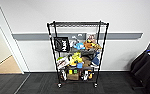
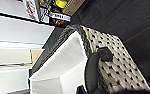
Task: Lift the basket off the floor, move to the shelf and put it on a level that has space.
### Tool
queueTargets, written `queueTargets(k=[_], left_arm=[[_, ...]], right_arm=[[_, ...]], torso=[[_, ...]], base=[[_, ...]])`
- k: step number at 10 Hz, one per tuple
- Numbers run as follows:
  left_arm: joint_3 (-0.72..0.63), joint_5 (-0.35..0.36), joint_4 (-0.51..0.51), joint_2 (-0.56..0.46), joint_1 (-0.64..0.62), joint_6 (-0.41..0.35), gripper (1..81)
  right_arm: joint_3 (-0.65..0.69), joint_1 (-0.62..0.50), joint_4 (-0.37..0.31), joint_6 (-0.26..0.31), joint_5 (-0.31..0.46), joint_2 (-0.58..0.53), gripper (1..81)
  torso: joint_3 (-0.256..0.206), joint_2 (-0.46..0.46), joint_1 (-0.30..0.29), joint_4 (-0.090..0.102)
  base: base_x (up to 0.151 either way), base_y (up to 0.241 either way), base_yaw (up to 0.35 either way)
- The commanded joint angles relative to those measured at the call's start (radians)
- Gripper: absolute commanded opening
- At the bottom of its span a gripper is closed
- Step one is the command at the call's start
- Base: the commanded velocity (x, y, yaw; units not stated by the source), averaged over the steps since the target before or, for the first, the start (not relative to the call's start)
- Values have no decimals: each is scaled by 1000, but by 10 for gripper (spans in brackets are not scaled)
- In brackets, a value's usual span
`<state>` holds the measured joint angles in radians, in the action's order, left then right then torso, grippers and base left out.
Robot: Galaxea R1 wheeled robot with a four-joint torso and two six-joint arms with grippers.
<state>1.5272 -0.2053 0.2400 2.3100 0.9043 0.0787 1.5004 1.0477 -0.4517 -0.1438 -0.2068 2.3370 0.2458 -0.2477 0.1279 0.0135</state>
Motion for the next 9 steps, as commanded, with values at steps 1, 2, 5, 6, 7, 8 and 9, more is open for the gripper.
queueTargets(k=[1, 2, 5, 6, 7, 8, 9], left_arm=[[-39, -42, 10, -26, -112, -11, 10], [-41, -42, 10, -27, -112, -11, 10], [-38, -42, 9, -26, -112, -11, 10], [-38, -42, 9, -26, -112, -10, 10], [-36, -42, 9, -24, -112, -10, 10], [-32, -42, 10, -21, -112, -8, 10], [-24, -42, 12, -20, -112, -8, 10]], right_arm=[[-48, -97, 1, -8, 38, -34, 10], [-49, -100, -1, -8, 38, -34, 10], [-53, -97, 2, -7, 38, -34, 10], [-53, -94, 2, -7, 38, -34, 10], [-53, -94, 4, -8, 38, -34, 10], [-53, -93, 4, -8, 38, -32, 10], [-53, -93, 4, -8, 38, -31, 10]], torso=[[-71, 93, -60, 0], [-170, 227, -128, 0], [-67, 120, -80, 0], [-71, 148, -98, 0], [-72, 154, -103, 0], [-72, 163, -108, 0], [-122, 161, -108, 0]], base=[[0, 0, 0], [0, 0, 0], [0, 0, 0], [0, 0, 0], [0, 0, 0], [0, 0, 0], [0, 0, 0]])
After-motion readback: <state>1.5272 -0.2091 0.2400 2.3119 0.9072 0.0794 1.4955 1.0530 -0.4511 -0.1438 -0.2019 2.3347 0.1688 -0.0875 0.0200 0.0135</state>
